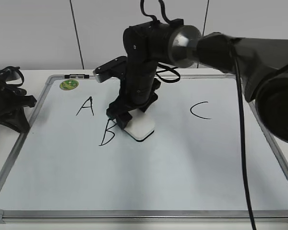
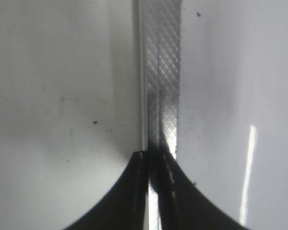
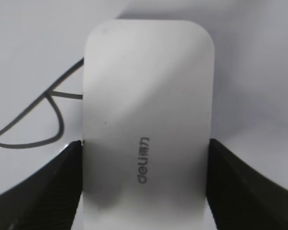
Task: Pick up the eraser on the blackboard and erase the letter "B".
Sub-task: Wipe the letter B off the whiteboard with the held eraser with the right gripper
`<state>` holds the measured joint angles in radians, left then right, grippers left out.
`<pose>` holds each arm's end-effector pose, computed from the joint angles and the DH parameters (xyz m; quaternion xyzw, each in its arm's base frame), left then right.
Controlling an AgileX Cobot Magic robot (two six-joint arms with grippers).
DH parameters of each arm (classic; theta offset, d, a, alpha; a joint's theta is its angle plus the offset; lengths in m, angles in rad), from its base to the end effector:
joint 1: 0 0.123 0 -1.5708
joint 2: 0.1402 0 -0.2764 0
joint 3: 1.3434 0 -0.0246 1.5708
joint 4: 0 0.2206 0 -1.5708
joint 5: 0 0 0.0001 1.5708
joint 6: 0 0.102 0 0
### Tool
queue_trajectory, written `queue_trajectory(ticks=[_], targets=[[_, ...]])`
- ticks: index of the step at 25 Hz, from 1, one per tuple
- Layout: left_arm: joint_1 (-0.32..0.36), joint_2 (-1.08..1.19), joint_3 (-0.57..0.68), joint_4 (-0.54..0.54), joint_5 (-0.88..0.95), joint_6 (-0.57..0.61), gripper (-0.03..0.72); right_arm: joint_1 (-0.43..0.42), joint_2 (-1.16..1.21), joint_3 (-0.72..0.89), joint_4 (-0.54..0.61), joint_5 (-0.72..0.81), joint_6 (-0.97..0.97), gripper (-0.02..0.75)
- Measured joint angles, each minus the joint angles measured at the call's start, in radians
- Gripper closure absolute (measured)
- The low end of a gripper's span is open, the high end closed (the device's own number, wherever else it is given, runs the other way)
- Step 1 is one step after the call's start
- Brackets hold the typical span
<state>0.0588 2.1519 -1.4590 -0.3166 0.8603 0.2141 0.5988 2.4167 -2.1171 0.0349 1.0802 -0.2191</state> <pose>0.3914 -0.0011 0.1269 -0.0196 0.9906 -0.1165 0.0682 0.3941 0.2727 0.1550 -0.3882 0.9109 0.0422 0.1330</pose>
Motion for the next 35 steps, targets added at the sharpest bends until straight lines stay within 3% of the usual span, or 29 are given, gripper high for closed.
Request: queue_trajectory(ticks=[16,24,35], targets=[[0.0,0.0,0.0,-0.001,0.0,0.0,0.65,0.184,0.006,-0.006,-0.035,0.025,-0.004,0.192],[0.0,0.0,0.0,-0.003,0.0,0.0,0.649,0.19,0.006,-0.006,-0.101,0.031,0.019,0.192],[0.0,0.002,0.0,-0.009,-0.002,0.0,0.649,0.12,0.006,-0.01,-0.113,0.053,0.05,0.192]])
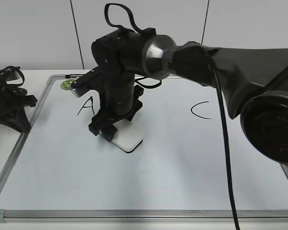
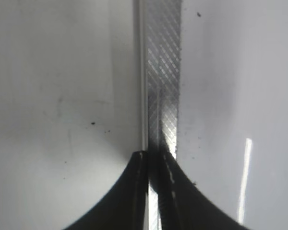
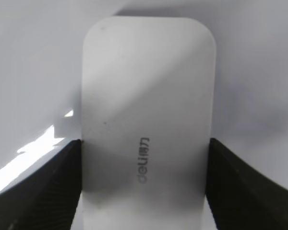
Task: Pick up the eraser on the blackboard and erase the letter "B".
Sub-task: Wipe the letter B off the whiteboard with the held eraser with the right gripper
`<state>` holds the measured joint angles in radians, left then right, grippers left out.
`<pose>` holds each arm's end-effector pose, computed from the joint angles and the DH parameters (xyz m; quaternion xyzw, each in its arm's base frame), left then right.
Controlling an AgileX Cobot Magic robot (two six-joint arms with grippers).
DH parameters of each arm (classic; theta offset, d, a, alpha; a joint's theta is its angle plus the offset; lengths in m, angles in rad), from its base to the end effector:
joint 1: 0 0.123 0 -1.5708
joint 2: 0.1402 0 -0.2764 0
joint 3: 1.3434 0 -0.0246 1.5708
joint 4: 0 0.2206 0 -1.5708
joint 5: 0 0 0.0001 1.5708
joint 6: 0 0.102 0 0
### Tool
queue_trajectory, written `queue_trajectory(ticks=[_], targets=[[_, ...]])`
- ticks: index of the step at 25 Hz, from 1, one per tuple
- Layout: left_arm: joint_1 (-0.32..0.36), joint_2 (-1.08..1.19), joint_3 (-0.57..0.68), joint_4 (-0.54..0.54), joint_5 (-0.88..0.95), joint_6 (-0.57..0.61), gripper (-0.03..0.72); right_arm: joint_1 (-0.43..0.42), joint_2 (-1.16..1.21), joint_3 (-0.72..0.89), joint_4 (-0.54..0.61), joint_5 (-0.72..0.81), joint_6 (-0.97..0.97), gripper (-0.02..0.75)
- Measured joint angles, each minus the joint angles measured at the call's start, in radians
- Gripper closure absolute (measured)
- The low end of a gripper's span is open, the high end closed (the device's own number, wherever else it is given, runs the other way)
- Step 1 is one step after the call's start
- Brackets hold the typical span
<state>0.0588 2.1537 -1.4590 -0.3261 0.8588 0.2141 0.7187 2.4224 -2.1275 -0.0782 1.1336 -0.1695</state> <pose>0.3917 -0.0017 0.1264 -0.0228 0.9901 -0.1201 0.0685 0.3626 0.3076 0.1537 -0.4377 0.8911 -0.0047 0.1202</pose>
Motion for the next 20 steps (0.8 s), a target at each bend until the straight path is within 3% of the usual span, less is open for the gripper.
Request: queue_trajectory(ticks=[12,20], targets=[[0.0,0.0,0.0,-0.002,0.0,0.002,0.649,-0.134,0.0,0.0,0.0,-0.012,0.009,0.192],[0.0,0.0,0.0,-0.005,0.0,0.002,0.649,-0.143,0.0,0.0,0.009,-0.014,0.01,0.192]])
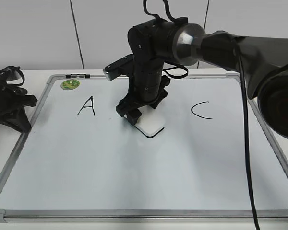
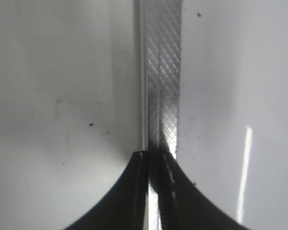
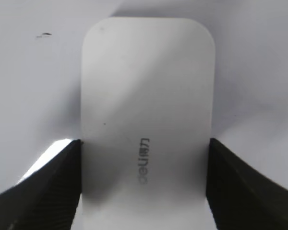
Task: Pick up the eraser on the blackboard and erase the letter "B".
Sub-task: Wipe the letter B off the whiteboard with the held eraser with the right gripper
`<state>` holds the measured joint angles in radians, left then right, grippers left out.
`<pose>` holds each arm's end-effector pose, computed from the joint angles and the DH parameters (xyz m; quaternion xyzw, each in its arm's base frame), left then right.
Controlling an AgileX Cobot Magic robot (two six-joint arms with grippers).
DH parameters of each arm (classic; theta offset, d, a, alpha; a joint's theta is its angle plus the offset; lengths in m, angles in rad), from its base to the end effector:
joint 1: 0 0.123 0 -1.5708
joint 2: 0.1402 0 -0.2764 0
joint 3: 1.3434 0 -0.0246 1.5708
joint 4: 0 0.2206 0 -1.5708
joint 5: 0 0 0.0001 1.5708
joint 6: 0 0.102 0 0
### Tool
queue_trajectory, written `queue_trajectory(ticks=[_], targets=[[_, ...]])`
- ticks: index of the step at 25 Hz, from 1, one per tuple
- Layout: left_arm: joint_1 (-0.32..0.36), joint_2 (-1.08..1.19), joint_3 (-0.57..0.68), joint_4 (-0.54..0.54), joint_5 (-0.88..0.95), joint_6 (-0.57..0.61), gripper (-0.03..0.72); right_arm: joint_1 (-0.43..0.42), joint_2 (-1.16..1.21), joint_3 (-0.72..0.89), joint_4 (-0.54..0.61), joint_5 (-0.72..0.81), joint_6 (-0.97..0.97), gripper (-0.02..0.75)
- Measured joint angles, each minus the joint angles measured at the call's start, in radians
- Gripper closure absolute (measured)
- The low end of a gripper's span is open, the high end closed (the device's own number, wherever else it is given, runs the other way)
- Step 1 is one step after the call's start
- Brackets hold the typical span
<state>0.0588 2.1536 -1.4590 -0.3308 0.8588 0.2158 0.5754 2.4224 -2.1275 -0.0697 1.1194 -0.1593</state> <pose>0.3918 -0.0021 0.1265 -0.0234 0.9899 -0.1218 0.0689 0.4035 0.2541 0.1540 -0.3668 0.9218 -0.0072 0.1257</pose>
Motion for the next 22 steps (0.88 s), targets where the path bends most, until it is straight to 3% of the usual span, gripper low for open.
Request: queue_trajectory(ticks=[11,22], targets=[[0.0,0.0,0.0,0.0,0.0,0.0,0.649,0.066,0.0,0.0,-0.027,-0.017,-0.013,0.192],[0.0,0.0,0.0,0.0,0.0,0.0,0.649,0.132,0.002,0.0,0.018,-0.033,-0.058,0.192]])
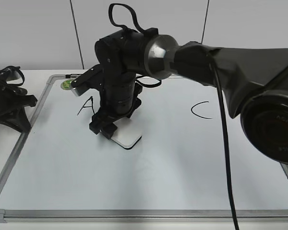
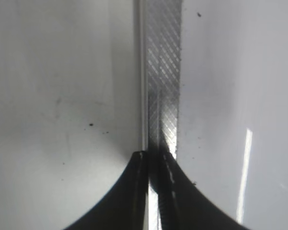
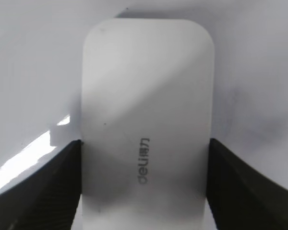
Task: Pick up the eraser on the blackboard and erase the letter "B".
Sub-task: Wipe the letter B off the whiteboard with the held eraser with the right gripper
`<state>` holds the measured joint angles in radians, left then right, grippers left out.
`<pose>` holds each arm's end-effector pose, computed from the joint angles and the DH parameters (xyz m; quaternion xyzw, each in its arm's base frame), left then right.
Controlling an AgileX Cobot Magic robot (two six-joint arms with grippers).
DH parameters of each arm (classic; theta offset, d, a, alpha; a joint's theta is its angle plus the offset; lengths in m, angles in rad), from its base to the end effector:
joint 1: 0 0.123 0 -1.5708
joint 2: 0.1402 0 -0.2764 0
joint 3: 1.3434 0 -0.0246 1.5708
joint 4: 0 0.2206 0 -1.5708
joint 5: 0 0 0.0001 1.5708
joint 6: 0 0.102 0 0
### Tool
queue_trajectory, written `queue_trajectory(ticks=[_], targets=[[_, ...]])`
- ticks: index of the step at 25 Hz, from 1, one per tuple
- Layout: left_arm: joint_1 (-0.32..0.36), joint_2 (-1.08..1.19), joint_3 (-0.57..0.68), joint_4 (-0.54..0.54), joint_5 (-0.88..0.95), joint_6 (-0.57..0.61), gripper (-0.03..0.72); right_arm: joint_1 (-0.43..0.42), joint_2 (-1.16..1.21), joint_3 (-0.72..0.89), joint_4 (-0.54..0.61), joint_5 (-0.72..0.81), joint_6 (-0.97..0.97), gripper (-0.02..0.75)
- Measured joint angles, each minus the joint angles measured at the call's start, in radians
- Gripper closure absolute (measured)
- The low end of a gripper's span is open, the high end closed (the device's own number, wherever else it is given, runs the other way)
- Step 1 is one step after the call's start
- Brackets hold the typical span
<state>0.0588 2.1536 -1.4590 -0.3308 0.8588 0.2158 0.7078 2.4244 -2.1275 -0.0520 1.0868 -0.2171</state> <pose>0.3918 -0.0021 0.1265 -0.0234 0.9899 -0.1218 0.0689 0.3678 0.3086 0.1538 -0.4497 0.8823 0.0095 0.1385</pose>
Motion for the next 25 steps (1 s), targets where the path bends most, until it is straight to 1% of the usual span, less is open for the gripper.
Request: queue_trajectory(ticks=[5,12,19,25], targets=[[0.0,0.0,0.0,0.0,0.0,0.0,0.649,0.007,0.0,0.002,0.004,-0.019,-0.005,0.192],[0.0,0.0,0.0,0.0,0.0,0.0,0.649,0.006,0.002,0.002,-0.041,-0.027,0.003,0.192],[0.0,0.0,0.0,0.0,0.0,0.0,0.649,-0.036,0.025,-0.002,-0.046,-0.073,0.049,0.192],[0.0,0.0,0.0,0.0,0.0,0.0,0.649,-0.061,0.025,-0.002,-0.103,-0.074,0.087,0.192]])
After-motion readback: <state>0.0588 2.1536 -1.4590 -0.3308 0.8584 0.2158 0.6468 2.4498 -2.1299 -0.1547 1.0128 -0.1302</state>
